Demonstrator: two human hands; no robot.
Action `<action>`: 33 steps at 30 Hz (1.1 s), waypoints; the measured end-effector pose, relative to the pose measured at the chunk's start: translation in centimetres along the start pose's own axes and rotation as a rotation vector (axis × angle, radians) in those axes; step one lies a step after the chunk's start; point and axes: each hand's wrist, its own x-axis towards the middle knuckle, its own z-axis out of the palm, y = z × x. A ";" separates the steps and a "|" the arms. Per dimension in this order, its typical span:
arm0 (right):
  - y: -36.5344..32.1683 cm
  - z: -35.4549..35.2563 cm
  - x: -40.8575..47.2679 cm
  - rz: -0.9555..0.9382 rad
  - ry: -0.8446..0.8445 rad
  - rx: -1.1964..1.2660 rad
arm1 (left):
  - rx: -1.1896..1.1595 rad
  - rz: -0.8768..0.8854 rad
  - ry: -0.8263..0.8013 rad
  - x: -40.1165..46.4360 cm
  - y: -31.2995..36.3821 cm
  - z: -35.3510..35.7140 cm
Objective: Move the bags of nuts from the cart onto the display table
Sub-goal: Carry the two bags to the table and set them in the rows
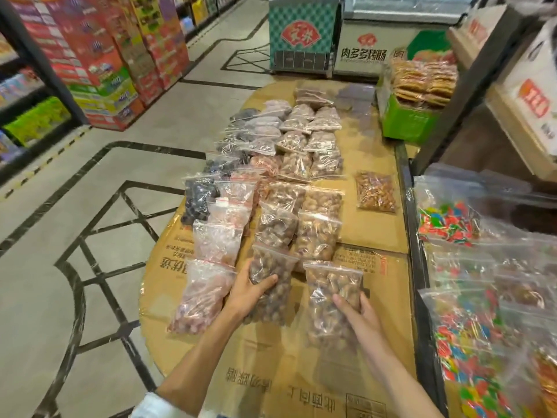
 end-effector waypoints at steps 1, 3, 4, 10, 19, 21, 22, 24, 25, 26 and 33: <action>-0.6 0.2 0.1 -0.002 -0.002 0.003 | 0.025 0.011 0.003 0.9 0.6 0.0; -1.1 0.5 0.7 0.022 -0.015 0.045 | 0.052 0.038 0.011 2.6 1.7 0.0; -1.0 0.6 1.1 0.031 -0.020 0.058 | 0.078 0.061 0.013 3.5 2.1 0.0; 0.4 1.3 2.9 0.028 -0.026 -0.055 | 0.289 0.114 0.091 5.7 1.6 0.4; 1.0 3.0 4.2 0.016 -0.007 -0.101 | 0.483 0.267 0.144 6.7 1.1 -0.2; 1.0 3.6 4.7 0.007 0.026 -0.116 | 0.455 0.249 0.153 6.5 0.9 -0.3; 0.8 3.9 4.9 -0.008 0.035 -0.115 | 0.451 0.243 0.164 6.1 0.8 -0.3; 0.5 4.2 5.5 -0.027 0.025 -0.103 | 0.480 0.264 0.181 5.4 0.4 -0.2; 0.2 4.4 5.7 -0.040 0.013 -0.109 | 0.496 0.282 0.178 5.2 0.1 -0.2; -0.1 4.6 5.9 -0.047 0.012 -0.125 | 0.517 0.288 0.170 5.0 -0.2 -0.2; 0.4 5.9 7.1 -0.087 0.095 -0.385 | 0.710 0.402 0.135 2.6 -0.7 -0.3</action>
